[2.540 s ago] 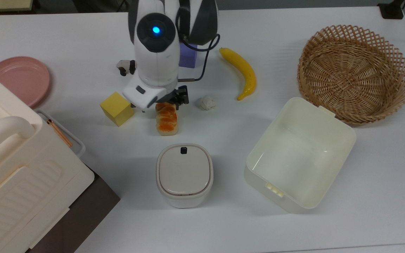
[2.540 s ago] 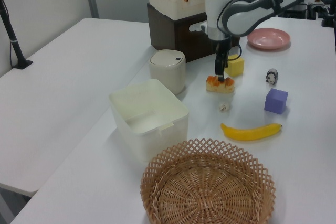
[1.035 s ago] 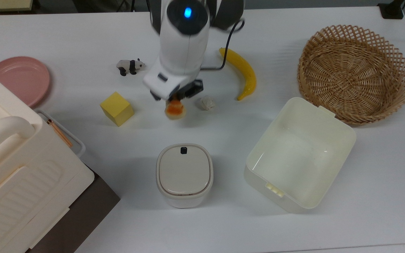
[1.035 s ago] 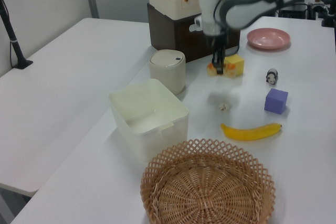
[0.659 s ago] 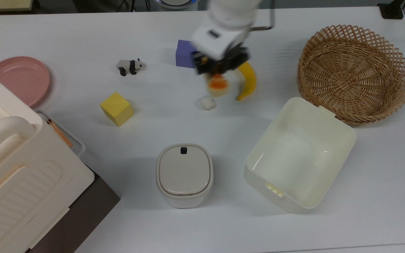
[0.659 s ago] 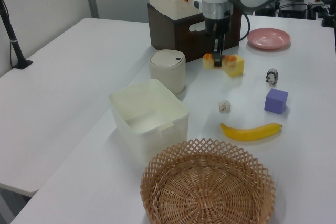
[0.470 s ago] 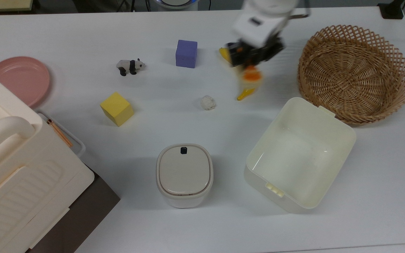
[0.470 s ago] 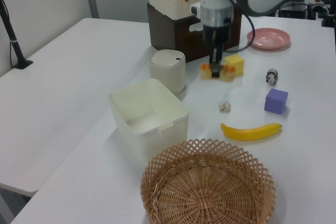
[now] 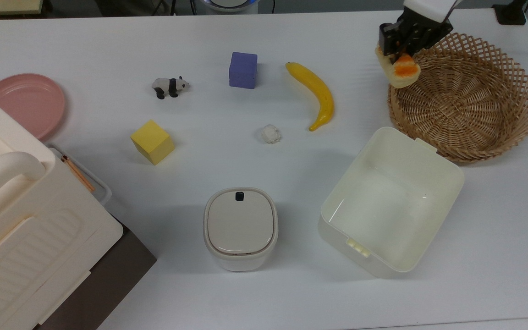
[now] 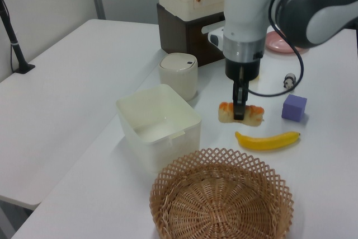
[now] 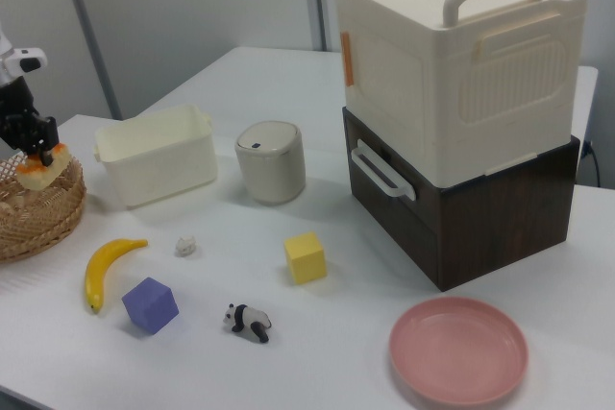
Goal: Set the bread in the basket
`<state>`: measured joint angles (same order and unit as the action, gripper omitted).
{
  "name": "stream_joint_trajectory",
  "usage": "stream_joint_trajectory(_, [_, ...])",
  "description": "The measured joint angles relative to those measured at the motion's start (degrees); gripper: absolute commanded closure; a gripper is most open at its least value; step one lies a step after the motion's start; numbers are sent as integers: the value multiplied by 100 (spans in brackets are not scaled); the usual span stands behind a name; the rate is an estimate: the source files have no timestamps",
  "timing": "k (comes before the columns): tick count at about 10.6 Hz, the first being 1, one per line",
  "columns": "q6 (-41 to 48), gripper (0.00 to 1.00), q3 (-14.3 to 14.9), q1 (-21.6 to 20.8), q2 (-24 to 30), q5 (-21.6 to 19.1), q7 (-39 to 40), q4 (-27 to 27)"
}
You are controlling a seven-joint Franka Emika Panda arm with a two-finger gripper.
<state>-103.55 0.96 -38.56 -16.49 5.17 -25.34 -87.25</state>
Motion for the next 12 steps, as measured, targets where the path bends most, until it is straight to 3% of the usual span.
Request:
stream_joint_trajectory(1, [-51,52,1,-51,-40,52,-97,0])
stream_joint_trajectory(3, [-93,0,1,-108,-86,65,-108,3])
stream_joint_trajectory(7, [-94,0,2,-372,-87,85,-520,18])
stream_joint_trajectory(12, [-93,0,150,-245,-78,95,-475,80])
